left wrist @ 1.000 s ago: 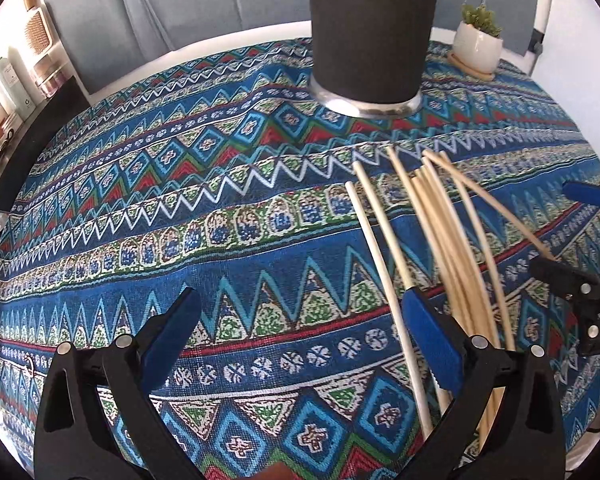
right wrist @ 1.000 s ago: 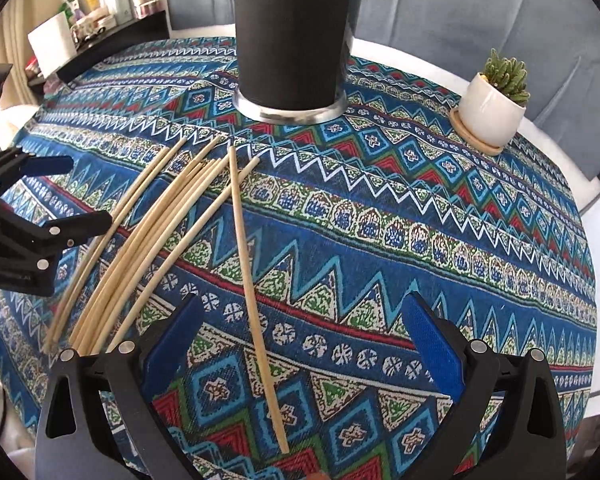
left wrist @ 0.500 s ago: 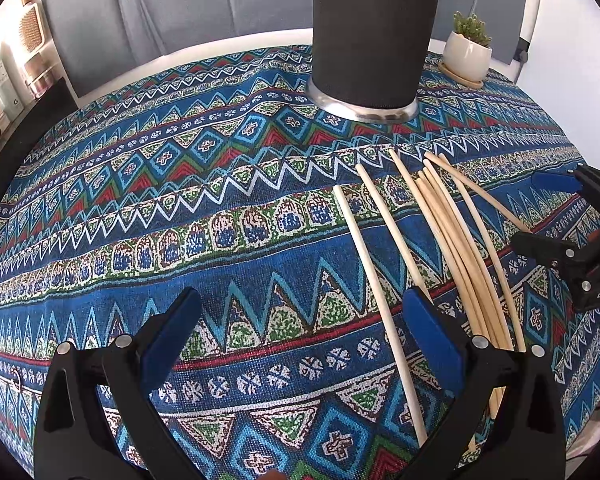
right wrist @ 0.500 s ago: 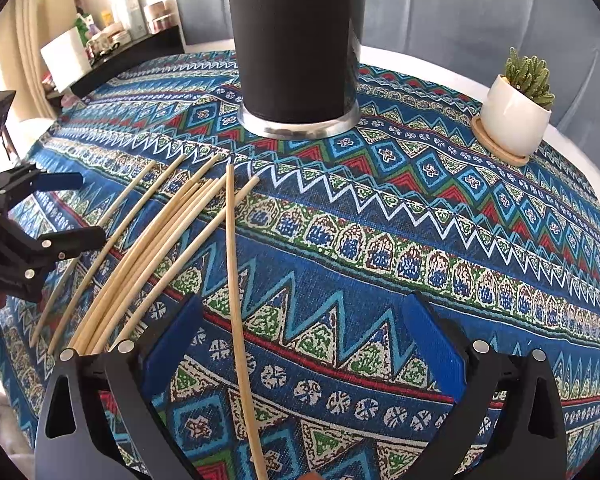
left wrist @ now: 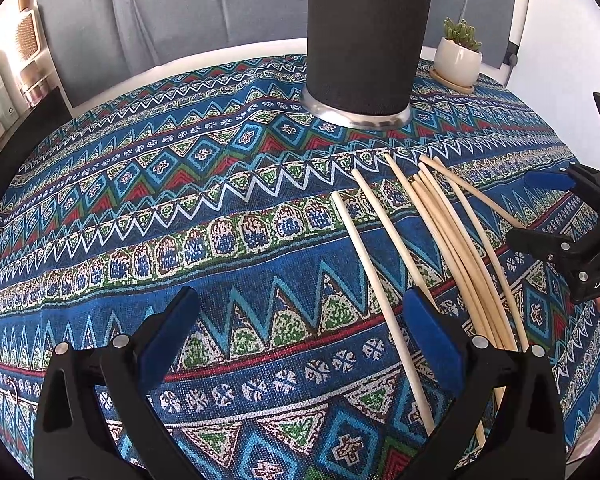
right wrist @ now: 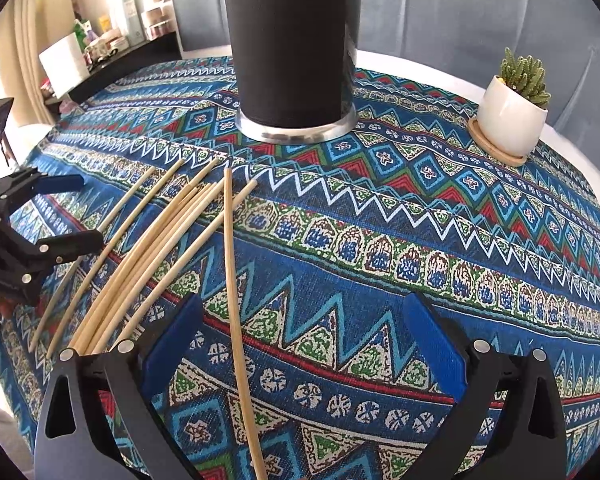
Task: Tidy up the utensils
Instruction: 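Lower the right tool onto the stick pile and grasp one stick while the left tool grasps another, then lift the held sticks with both tools and carry them above the black holder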
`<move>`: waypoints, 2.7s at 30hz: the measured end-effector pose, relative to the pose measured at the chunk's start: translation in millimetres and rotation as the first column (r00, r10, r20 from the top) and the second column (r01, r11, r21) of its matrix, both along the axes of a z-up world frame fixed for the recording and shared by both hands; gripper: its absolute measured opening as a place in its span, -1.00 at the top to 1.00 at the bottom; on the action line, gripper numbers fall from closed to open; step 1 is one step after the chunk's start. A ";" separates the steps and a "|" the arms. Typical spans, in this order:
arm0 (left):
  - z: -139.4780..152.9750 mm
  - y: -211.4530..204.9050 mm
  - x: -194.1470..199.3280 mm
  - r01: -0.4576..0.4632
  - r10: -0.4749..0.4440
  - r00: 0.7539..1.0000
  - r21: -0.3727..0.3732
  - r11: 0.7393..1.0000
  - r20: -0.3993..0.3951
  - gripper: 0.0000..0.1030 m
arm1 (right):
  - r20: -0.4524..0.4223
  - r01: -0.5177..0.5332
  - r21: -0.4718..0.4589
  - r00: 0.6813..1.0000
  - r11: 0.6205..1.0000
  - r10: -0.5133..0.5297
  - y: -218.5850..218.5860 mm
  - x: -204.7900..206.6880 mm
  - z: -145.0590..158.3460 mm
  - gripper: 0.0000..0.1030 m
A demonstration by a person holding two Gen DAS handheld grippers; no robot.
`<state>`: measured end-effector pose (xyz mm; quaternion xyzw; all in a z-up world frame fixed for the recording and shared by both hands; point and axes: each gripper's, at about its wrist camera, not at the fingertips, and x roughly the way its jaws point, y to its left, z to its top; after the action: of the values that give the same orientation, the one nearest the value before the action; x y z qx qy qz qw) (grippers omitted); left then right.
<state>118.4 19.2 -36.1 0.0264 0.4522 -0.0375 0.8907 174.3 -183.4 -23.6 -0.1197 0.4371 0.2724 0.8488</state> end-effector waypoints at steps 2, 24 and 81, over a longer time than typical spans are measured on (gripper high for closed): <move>-0.2 -0.3 -0.1 0.000 0.000 1.000 -0.001 1.000 0.001 -0.92 | 0.001 0.000 -0.001 1.000 1.000 0.000 -0.2 0.2 0.0 -0.88; 13.3 75.2 4.4 -0.018 0.010 0.992 -0.067 0.998 -0.123 0.90 | -0.025 0.070 -0.070 0.997 0.995 -0.071 -29.6 1.4 15.0 0.91; 214.3 29.4 169.2 0.313 -0.172 0.867 -0.241 0.919 0.468 0.90 | 0.219 -0.055 0.561 0.972 0.826 -0.083 4.0 144.1 192.5 0.98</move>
<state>287.7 48.6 178.1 -0.0483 0.2216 -0.2141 0.9501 318.4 -179.4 168.9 0.1079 0.2351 0.3667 0.8936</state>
